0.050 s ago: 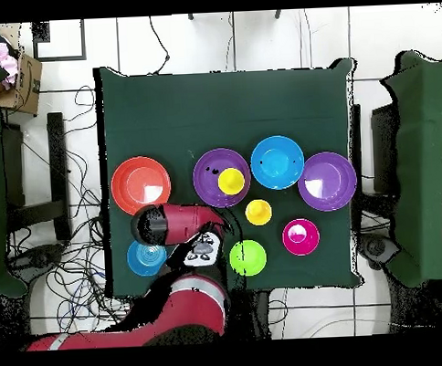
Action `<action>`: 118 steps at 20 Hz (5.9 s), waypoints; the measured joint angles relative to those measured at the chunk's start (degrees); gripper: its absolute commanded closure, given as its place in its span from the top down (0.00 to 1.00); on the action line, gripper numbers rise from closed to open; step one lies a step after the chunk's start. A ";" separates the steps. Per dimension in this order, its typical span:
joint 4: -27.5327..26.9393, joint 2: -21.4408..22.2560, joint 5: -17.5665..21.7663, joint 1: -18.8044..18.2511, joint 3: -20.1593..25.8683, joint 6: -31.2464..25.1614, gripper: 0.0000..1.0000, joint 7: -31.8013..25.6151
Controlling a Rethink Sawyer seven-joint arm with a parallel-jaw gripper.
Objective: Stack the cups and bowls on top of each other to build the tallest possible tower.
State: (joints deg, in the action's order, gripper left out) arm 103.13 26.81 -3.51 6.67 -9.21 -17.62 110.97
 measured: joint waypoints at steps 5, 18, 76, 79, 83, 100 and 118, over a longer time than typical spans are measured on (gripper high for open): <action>0.08 5.25 0.01 0.95 -0.03 -4.97 0.00 0.00; 0.16 11.69 -0.33 1.56 -0.06 -12.12 0.00 0.00; -14.00 0.77 -0.29 -3.14 0.16 -15.55 0.00 0.00; -14.40 -0.48 -0.28 -3.28 0.20 -15.54 0.00 0.00; -14.50 -1.58 0.29 -3.66 0.39 -15.52 0.00 0.00; -14.67 -2.09 2.44 -5.85 0.88 -15.51 0.00 0.00; -17.60 -5.01 4.60 -6.38 1.79 -13.50 0.00 0.00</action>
State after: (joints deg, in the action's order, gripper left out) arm 85.53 21.80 1.10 0.29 -7.42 -31.12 110.97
